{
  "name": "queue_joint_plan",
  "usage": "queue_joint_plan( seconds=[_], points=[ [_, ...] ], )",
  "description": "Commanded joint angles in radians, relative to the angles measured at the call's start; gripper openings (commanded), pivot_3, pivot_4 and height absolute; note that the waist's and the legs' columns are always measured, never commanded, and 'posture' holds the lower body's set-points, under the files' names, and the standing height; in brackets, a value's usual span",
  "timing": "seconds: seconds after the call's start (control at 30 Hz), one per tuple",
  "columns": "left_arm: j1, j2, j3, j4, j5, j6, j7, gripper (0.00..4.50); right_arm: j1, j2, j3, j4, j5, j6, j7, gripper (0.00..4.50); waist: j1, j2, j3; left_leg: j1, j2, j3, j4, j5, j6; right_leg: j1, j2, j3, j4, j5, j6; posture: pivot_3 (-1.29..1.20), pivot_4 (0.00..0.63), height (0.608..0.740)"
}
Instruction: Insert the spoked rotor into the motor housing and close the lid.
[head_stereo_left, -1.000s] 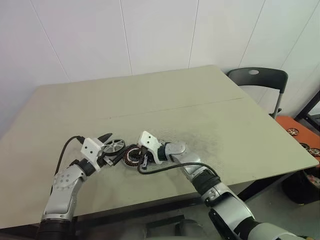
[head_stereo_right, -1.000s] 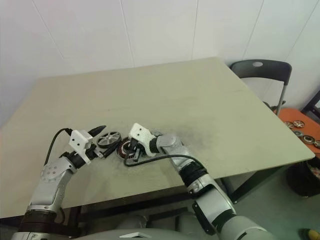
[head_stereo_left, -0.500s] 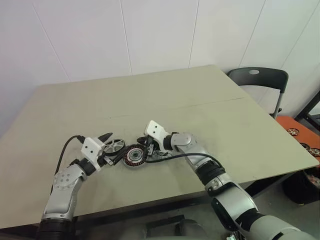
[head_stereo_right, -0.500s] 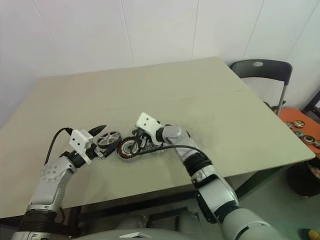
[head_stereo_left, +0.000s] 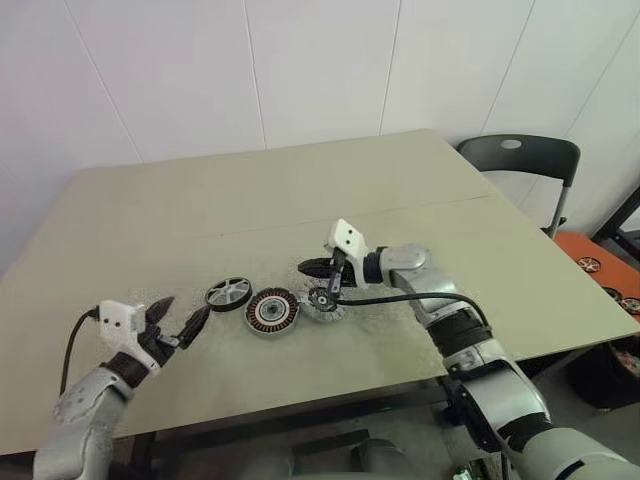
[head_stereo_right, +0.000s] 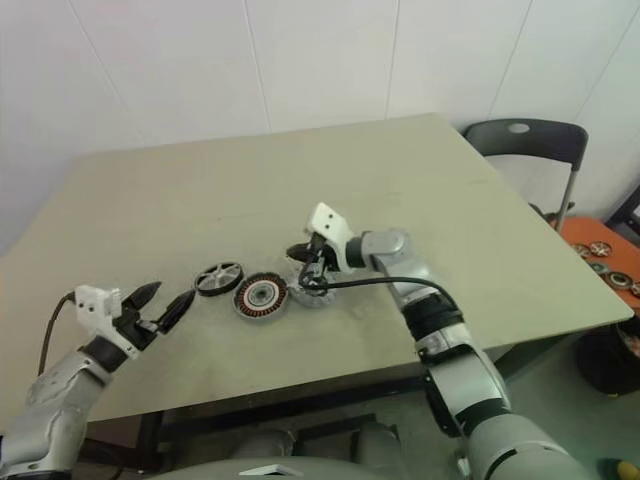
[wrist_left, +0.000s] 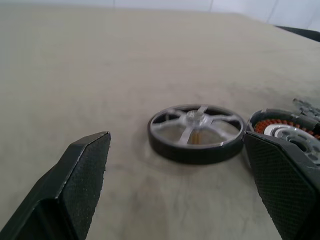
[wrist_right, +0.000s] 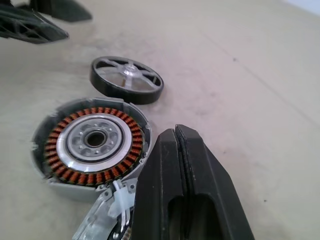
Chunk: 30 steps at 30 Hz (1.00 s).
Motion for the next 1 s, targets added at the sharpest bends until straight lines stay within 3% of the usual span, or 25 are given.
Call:
queue_joint_plan(
  seconds=[0.03, 0.47, 0.77, 0.87, 1.0],
  points=[
    [-0.029, 0.007, 0.023, -0.067, -0.099, 0.168, 0.068, 4.50, 0.003, -0.040, -0.022, -0.103, 0.042, 0.009, 0.042, 0.02, 0.001, -0.001, 0.000, 0.000, 0.000, 0.000, 0.000, 0.000, 0.000, 0.000, 0.000, 0.000, 0.000, 0.000, 0.000, 0.00, 0.000, 0.740],
    [-0.197, -0.097, 0.046, -0.018, -0.302, 0.520, 0.276, 4.50, 0.029, -0.088, -0.014, -0.166, 0.045, 0.018, 0.015, 0.02, 0.000, -0.003, 0.000, -0.008, 0.000, 0.000, 0.003, 0.000, 0.000, -0.007, 0.000, -0.001, 0.000, 0.003, -0.004, 0.00, 0.000, 0.740],
    [-0.358, -0.242, 0.111, 0.191, -0.338, 0.557, 0.433, 4.50, 0.052, -0.080, -0.011, -0.185, 0.048, 0.025, -0.020, 0.02, 0.035, -0.001, 0.000, -0.007, 0.000, -0.003, 0.013, 0.000, 0.000, -0.001, 0.000, -0.004, 0.002, 0.002, -0.002, 0.00, 0.000, 0.740],
    [-0.390, -0.274, 0.146, 0.221, -0.379, 0.580, 0.480, 3.90, 0.058, -0.077, -0.009, -0.195, 0.048, 0.028, -0.029, 0.00, 0.047, -0.001, 0.000, -0.004, 0.000, -0.003, 0.016, -0.002, -0.003, 0.004, 0.000, -0.004, 0.002, 0.000, -0.004, 0.00, 0.000, 0.740],
    [-0.404, -0.297, 0.190, 0.242, -0.431, 0.614, 0.546, 2.57, 0.060, -0.083, -0.017, -0.199, 0.048, 0.029, -0.037, 0.00, 0.048, -0.002, 0.000, -0.003, 0.000, -0.003, 0.017, -0.002, -0.003, 0.005, 0.000, -0.004, 0.001, 0.000, -0.004, 0.00, 0.000, 0.740]
  ],
)
